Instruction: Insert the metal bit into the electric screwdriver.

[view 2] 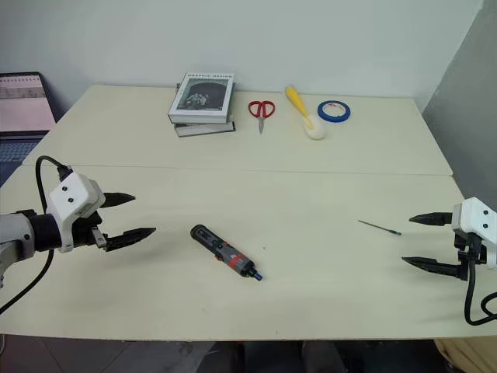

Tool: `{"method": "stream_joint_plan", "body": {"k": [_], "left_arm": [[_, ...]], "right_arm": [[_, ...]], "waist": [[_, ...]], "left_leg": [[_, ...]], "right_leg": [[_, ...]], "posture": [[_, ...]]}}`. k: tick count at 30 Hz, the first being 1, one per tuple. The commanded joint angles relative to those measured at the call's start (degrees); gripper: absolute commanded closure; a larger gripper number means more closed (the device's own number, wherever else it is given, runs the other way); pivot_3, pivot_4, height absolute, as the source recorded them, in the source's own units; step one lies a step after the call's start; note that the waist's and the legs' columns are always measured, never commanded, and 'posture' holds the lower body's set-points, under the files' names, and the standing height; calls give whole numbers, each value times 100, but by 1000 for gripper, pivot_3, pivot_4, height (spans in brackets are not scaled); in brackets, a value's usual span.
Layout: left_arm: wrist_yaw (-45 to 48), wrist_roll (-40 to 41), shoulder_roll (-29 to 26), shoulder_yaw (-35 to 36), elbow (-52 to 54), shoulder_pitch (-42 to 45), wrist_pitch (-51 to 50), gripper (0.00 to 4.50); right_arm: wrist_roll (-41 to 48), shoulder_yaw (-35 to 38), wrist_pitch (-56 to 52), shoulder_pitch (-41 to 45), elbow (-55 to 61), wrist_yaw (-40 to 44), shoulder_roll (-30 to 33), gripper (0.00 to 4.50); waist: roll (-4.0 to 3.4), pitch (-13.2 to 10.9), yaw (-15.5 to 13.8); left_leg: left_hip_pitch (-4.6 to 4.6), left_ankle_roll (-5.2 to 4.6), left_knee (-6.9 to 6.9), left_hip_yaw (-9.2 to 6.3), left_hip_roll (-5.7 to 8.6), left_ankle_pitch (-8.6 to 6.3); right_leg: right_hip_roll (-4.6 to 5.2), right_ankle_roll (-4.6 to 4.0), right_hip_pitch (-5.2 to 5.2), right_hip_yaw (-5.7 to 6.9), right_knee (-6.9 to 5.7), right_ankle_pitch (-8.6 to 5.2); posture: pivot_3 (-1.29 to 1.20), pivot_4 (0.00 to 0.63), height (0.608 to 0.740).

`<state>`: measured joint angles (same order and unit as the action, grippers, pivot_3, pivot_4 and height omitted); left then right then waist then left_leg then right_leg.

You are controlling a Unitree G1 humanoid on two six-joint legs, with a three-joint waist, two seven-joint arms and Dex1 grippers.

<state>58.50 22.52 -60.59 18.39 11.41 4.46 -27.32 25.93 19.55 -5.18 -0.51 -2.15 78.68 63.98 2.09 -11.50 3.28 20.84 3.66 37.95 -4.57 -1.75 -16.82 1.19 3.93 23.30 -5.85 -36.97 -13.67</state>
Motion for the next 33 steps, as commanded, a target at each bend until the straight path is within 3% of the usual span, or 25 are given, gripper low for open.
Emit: {"method": "stream_joint_plan", "body": {"k": [1,17,24,33], "left_arm": [[39,71,-91,162,46,172,-15,27],[105,-67,16,-4,-232,539,552,27],[337,-58,-3,-317,-108,869,753,27],[1652,-239,-66,-2085,499,2185,849,27]], "right_arm": [[19,178,31,98,86,11,36,0],[-30,105,-37,-2,421,-336,-241,0],[224,248,-549,-145,1066,-579,-382,0],[512,617,-1397,-973,2967,-988,-403,0]], "waist": [[0,0,0],[-3,0,-2],[-3,0,-4],[-2,0,-59]], "left_leg": [[0,0,0,0,0,0],[0,0,1,0,0,0],[1,0,3,-2,0,0],[7,1,3,-5,3,1]], "right_leg": [[0,0,0,0,0,0],[0,13,-1,0,-2,8],[0,22,-1,1,-4,13],[-2,37,-2,1,-1,22]], "posture": [[0,150,740],[0,150,740],[0,150,740],[0,150,740]]}}
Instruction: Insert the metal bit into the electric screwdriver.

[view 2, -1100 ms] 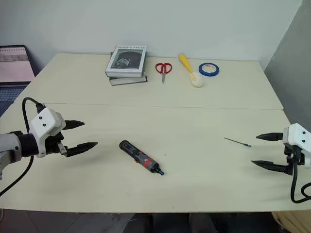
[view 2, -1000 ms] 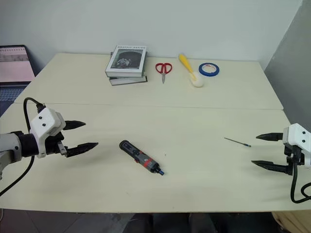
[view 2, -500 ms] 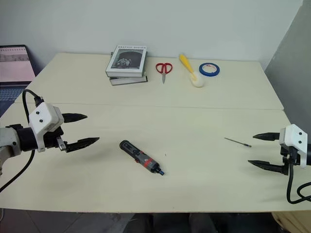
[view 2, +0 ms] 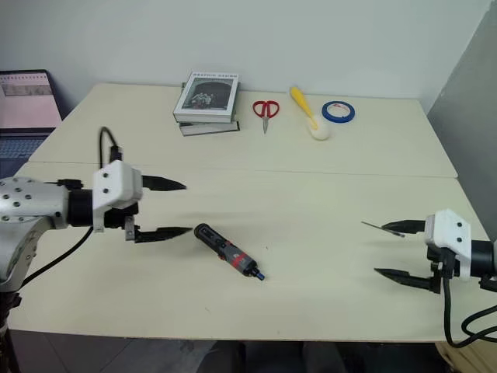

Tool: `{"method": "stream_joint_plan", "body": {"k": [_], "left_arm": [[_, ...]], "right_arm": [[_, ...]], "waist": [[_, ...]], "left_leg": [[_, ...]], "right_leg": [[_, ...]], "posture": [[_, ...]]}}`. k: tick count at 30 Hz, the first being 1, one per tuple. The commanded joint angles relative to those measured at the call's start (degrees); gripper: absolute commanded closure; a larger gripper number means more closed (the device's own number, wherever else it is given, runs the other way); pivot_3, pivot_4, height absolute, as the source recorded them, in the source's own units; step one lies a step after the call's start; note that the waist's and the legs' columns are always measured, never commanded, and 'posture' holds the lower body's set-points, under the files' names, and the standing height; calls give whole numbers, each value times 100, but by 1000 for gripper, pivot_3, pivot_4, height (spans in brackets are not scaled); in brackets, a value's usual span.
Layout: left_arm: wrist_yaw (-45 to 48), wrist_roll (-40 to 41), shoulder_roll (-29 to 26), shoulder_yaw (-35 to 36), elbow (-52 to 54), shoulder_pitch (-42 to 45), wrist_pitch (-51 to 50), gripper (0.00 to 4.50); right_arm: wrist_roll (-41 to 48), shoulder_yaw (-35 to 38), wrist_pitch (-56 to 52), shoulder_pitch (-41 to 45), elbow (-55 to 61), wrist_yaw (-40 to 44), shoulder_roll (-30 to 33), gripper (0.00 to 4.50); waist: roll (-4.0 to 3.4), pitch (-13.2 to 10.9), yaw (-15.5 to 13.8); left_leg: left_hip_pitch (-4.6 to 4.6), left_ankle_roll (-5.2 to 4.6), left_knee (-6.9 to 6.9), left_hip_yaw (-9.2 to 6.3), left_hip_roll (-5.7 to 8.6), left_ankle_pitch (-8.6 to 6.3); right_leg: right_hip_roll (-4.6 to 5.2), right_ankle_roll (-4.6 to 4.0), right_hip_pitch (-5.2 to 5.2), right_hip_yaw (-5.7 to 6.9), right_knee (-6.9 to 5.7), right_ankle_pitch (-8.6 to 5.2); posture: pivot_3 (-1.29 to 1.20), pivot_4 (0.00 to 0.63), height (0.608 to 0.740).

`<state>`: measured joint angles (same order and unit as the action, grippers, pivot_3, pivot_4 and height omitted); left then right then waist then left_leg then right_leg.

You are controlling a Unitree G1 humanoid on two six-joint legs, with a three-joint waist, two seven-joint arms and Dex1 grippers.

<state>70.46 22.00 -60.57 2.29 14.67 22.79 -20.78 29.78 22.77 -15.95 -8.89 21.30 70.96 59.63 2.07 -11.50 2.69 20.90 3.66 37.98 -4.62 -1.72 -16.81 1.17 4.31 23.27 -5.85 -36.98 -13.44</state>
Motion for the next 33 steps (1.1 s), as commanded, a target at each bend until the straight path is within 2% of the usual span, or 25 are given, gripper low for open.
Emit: {"method": "stream_joint_plan", "body": {"k": [1,6,14,24,33], "left_arm": [[651,-312,-48,-739,187,516,279,27],[1430,-1205,375,-2003,-126,1390,1118,27],[1909,-2116,1134,-3000,-696,2133,1707,27],[1885,-3036,1698,-3609,-828,2265,1658,27],[1834,-3443,2256,-3885,-1139,2308,1463,27]], "right_arm": [[179,313,-477,-181,821,-303,43,0],[651,269,-1530,-149,1781,-870,157,0],[1243,236,-2676,-77,2461,-1431,304,0],[1218,145,-2783,-186,2585,-1320,415,0],[1254,-127,-2634,131,2470,-1141,485,0]], "waist": [[0,0,0],[0,0,-4],[3,2,-56],[5,3,-85],[5,3,-84]], "left_leg": [[0,0,0,0,0,0],[-1,0,8,2,0,1],[6,-2,13,0,1,1],[6,-3,12,-2,1,1],[4,-4,15,-3,1,2]], "right_leg": [[-1,0,0,-1,0,0],[-3,0,-3,-4,-1,0],[-4,2,-4,-6,2,2],[-5,4,-4,-5,2,3],[-6,6,-5,-5,0,4]], "posture": [[0,150,740],[0,150,740],[0,150,740],[0,150,740],[0,150,740]]}}
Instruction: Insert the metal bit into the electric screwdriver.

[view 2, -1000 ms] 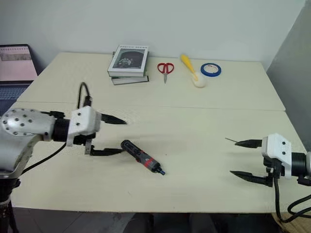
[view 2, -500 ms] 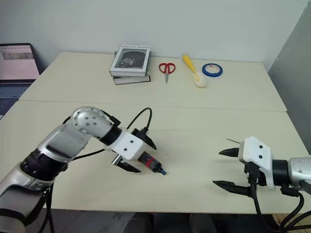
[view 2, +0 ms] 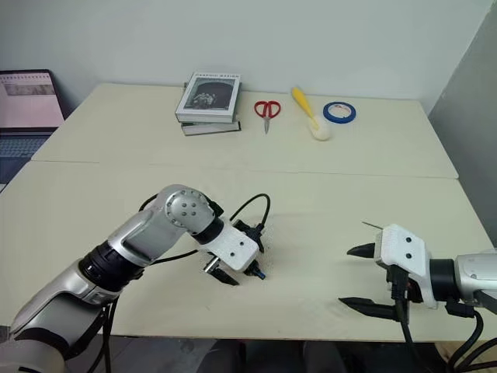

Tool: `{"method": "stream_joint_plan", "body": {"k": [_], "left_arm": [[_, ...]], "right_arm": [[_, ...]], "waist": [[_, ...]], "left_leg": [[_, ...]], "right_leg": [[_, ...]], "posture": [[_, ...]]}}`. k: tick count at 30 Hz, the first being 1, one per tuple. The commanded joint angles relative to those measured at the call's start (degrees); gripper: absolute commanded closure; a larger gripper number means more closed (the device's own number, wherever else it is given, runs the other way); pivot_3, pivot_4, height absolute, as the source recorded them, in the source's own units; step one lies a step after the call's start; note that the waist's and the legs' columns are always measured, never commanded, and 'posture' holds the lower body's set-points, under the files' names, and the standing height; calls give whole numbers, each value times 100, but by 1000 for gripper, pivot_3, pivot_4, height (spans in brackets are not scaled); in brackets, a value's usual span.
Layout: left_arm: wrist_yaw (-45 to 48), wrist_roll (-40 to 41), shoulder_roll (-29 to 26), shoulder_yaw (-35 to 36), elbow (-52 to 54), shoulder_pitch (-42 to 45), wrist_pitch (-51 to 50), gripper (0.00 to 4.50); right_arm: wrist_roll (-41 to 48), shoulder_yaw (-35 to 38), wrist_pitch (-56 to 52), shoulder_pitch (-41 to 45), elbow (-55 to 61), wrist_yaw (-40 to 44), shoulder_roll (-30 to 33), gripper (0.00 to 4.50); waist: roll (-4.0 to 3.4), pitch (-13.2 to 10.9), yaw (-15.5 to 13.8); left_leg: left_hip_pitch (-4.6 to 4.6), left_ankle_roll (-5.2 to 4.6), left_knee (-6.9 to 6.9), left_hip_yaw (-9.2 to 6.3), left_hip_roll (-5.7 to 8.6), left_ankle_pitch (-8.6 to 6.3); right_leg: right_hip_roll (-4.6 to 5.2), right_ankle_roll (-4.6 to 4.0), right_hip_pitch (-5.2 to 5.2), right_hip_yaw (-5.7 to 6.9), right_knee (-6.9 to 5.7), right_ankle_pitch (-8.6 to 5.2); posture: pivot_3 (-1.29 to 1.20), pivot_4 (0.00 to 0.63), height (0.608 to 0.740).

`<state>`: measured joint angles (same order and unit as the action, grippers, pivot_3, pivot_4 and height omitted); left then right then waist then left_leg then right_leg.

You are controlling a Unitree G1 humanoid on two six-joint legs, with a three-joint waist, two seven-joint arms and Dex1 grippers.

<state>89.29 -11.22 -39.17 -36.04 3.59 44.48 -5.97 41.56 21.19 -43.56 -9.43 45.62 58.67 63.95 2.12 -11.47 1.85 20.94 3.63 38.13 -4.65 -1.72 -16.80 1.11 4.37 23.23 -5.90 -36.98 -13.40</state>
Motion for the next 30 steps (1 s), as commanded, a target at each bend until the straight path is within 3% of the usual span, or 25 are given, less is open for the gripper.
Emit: {"method": "stream_joint_plan", "body": {"k": [1,7,14,27,30], "left_arm": [[-56,-158,149,-65,-62,143,4,27],[-114,-287,316,-70,-355,230,156,27],[-124,-296,345,-20,-661,309,380,27],[-76,-336,356,-80,-843,288,589,27],[-42,-338,342,-93,-832,271,596,463]], "right_arm": [[141,36,155,243,39,119,30,0],[364,302,476,275,62,337,-218,0],[697,1133,854,-73,-11,588,-737,0],[675,1347,905,-373,31,733,-579,0],[667,1345,906,-357,30,738,-553,0]], "waist": [[0,0,0],[0,0,-9],[2,2,-15],[-2,6,-8],[-3,6,-9]], "left_leg": [[1,0,0,0,0,0],[1,0,-1,-4,0,0],[-2,-1,0,-4,1,1],[-7,-12,2,-5,1,8],[-7,-13,2,-5,2,8]], "right_leg": [[0,0,0,0,1,0],[0,0,0,2,1,0],[0,2,-4,2,-2,1],[-1,6,-8,0,-6,5],[-1,6,-9,0,-5,5]], "posture": [[0,150,740],[0,150,740],[0,150,740],[0,150,740],[0,150,740]]}}
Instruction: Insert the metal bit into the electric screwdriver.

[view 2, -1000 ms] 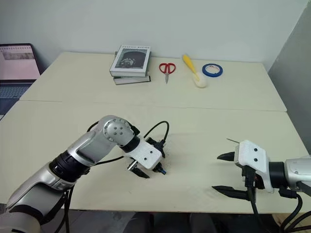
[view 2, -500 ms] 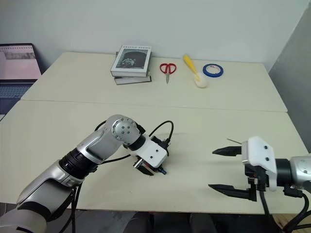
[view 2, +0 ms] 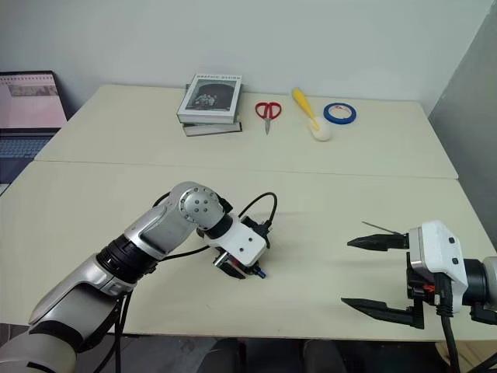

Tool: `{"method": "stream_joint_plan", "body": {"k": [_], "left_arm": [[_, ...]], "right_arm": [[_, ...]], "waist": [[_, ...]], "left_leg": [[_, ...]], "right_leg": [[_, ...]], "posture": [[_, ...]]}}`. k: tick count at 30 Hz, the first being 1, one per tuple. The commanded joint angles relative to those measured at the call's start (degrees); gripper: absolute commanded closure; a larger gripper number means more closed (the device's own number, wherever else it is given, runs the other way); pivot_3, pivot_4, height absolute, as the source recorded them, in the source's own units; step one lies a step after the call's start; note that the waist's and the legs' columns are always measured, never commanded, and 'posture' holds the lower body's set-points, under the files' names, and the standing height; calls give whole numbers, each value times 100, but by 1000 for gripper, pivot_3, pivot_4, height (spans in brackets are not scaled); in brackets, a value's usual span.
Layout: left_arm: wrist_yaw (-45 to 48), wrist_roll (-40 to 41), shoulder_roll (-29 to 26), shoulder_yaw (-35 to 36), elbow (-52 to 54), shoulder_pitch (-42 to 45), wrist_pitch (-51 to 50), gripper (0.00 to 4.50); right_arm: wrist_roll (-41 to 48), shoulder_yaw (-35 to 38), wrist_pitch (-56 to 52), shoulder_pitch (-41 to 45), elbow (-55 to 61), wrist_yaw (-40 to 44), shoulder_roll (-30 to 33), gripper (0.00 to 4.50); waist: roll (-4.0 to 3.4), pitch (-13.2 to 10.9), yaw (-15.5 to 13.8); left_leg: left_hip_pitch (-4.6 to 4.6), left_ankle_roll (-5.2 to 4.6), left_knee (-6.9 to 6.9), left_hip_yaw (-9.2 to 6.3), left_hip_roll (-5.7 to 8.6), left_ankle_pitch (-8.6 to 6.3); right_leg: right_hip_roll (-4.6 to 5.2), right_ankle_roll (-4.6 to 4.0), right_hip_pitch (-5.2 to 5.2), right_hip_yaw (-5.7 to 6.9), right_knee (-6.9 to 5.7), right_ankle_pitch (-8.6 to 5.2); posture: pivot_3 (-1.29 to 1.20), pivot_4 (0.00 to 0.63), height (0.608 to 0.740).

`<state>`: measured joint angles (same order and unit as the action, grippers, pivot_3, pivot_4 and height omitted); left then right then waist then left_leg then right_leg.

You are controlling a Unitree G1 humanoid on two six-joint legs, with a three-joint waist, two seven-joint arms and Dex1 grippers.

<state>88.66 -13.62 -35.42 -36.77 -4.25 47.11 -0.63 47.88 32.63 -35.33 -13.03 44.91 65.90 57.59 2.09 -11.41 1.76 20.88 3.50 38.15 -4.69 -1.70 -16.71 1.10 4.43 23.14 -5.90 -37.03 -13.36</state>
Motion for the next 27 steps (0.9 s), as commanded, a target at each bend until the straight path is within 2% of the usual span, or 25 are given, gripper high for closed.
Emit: {"method": "stream_joint_plan", "body": {"k": [1,7,10,27], "left_arm": [[49,-103,-34,-30,-58,12,62,696],[77,-163,-26,-30,-111,52,105,2188],[71,-176,-3,-50,-108,34,119,2777],[22,0,165,52,-56,-15,-28,2838]], "right_arm": [[46,201,74,19,102,10,96,0],[118,224,22,61,112,-24,168,0],[149,200,2,104,124,-68,198,0],[167,64,-6,179,39,-107,250,0]], "waist": [[0,0,-2],[0,0,-3],[0,0,-4],[0,0,-14]], "left_leg": [[0,0,0,0,0,0],[1,-1,1,0,1,1],[2,-3,1,-1,1,2],[3,-4,1,-1,2,3]], "right_leg": [[0,0,0,0,0,0],[0,0,0,-1,1,0],[0,-1,0,-1,1,0],[1,0,-2,-2,3,0]], "posture": [[0,150,740],[0,150,740],[0,150,740],[0,150,740]]}}
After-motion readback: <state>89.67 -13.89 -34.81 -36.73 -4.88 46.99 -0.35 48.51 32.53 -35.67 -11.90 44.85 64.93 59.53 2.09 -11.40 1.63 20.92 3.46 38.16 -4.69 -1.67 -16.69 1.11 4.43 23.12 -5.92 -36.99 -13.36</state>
